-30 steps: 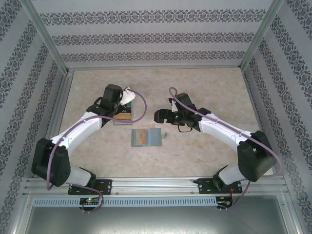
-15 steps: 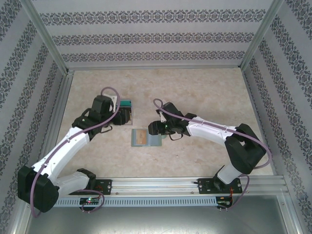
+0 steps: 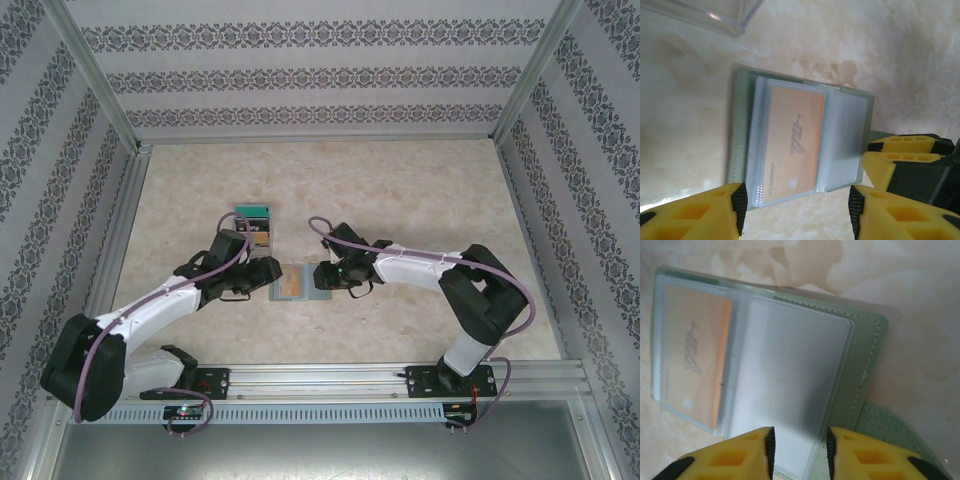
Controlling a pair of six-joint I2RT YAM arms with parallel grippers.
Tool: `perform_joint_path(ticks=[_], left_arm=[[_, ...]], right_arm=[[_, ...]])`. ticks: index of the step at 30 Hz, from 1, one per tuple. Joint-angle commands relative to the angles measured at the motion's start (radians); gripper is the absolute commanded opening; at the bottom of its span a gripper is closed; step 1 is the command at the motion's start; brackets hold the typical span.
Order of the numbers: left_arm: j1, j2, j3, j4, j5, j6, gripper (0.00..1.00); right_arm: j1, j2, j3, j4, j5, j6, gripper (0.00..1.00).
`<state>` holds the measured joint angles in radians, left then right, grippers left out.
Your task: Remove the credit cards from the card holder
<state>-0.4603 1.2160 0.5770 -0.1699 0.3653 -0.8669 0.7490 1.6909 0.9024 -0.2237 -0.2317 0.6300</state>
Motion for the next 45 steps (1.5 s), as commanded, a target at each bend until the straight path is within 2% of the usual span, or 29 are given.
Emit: perform_joint_path(ticks=[1,18,26,34,45], left_arm=[[-0.025,0.051,0.007,0.101,0.039,-0.046,0.57],[-0.054,0.209,0.069,0.122,0.050,-0.014,0.55],[-0.058,0.199,0.089,0.041,-0.010,0.018,0.55],[-0.063,0.253,0.102,0.041,0.009,0.032,0.54],[-0.077,0.245,0.122,-0.028,-0.041,0.047,0.54]], right_arm=[[0.009,0.022,-0.010,0.018,0.024,-0.002,0.33],[0.007,0.045,0.001,0.010,0.032,-0.011,0.31],[0.008,0.055,0.009,0.007,0.030,-0.013,0.31],[0.006,0.059,0.013,0.006,0.027,-0.015,0.31],[0.006,0.057,0.013,0.004,0.028,-0.015,0.31]])
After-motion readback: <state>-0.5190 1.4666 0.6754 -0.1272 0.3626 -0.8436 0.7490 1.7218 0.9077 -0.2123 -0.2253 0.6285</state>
